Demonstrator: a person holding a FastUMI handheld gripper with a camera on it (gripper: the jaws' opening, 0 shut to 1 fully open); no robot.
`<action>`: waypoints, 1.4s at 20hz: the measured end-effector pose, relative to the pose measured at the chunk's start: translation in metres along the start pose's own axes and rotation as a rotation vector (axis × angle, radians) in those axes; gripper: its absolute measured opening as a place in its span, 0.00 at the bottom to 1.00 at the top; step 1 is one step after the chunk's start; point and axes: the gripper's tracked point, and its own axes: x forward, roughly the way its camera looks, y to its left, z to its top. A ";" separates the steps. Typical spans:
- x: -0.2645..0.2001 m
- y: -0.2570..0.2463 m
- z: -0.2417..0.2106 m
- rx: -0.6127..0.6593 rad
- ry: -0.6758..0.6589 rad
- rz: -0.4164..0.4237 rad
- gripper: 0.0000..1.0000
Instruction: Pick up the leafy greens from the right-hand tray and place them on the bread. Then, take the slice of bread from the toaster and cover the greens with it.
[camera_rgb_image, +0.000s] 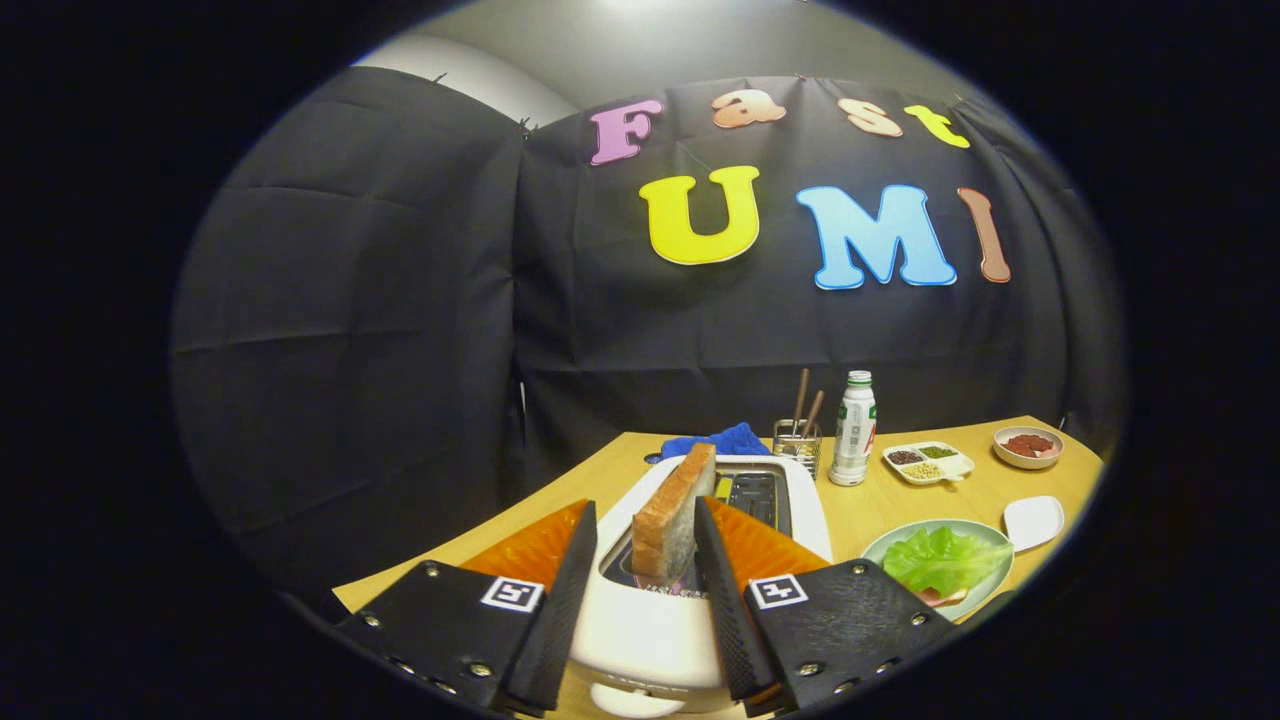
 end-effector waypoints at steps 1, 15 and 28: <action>0.000 0.000 -0.002 0.005 0.012 -0.009 0.58; 0.005 -0.006 0.022 -0.007 0.005 -0.026 0.07; -0.014 -0.022 0.068 0.045 -0.088 0.047 0.07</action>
